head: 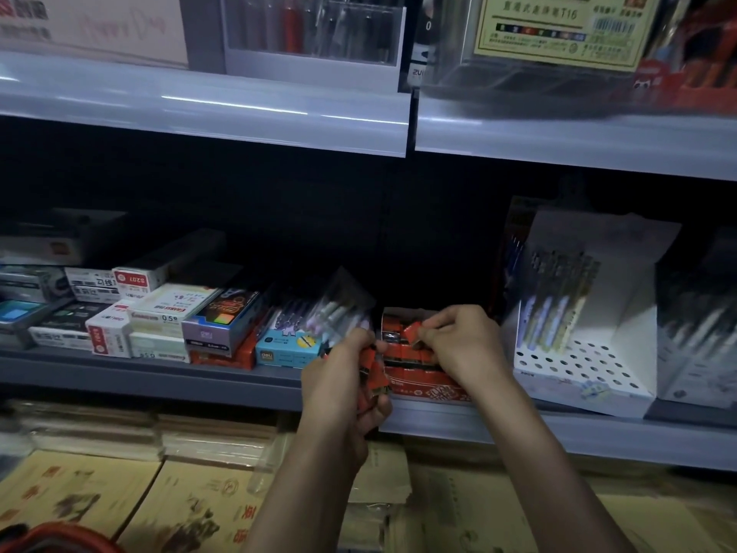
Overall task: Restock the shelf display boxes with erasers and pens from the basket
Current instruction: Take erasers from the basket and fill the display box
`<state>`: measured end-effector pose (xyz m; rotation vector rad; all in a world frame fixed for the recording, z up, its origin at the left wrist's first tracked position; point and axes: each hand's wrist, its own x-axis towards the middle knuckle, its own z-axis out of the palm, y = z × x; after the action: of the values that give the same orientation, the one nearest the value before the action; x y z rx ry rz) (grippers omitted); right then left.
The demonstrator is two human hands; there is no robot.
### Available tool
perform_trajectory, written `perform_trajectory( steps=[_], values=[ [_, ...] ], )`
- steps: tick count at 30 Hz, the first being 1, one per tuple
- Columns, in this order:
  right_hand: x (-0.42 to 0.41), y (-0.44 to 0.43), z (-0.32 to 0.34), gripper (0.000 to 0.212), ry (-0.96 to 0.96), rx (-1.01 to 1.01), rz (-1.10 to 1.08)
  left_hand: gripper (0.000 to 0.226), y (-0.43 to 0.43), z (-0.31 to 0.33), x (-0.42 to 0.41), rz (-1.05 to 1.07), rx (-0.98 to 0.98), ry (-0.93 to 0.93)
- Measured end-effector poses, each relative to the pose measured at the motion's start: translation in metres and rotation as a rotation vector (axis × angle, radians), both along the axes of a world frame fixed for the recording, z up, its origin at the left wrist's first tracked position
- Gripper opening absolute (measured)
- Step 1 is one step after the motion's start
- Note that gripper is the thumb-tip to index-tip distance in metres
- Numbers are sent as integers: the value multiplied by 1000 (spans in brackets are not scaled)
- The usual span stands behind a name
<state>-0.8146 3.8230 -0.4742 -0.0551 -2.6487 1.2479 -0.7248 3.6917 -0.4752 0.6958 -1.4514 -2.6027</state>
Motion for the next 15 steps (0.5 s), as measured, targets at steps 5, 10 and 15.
perform_trajectory(
  steps=[5,10,15],
  values=[
    [-3,-2,0,10,16,77,38,29,0,-1,-2,-4,36,-6],
    [-5,-3,-1,17,6,211,49,21,1,-2,-1,-15,43,2],
    [3,-4,3,22,65,256,59,21,-1,3,3,-18,66,25]
  ],
)
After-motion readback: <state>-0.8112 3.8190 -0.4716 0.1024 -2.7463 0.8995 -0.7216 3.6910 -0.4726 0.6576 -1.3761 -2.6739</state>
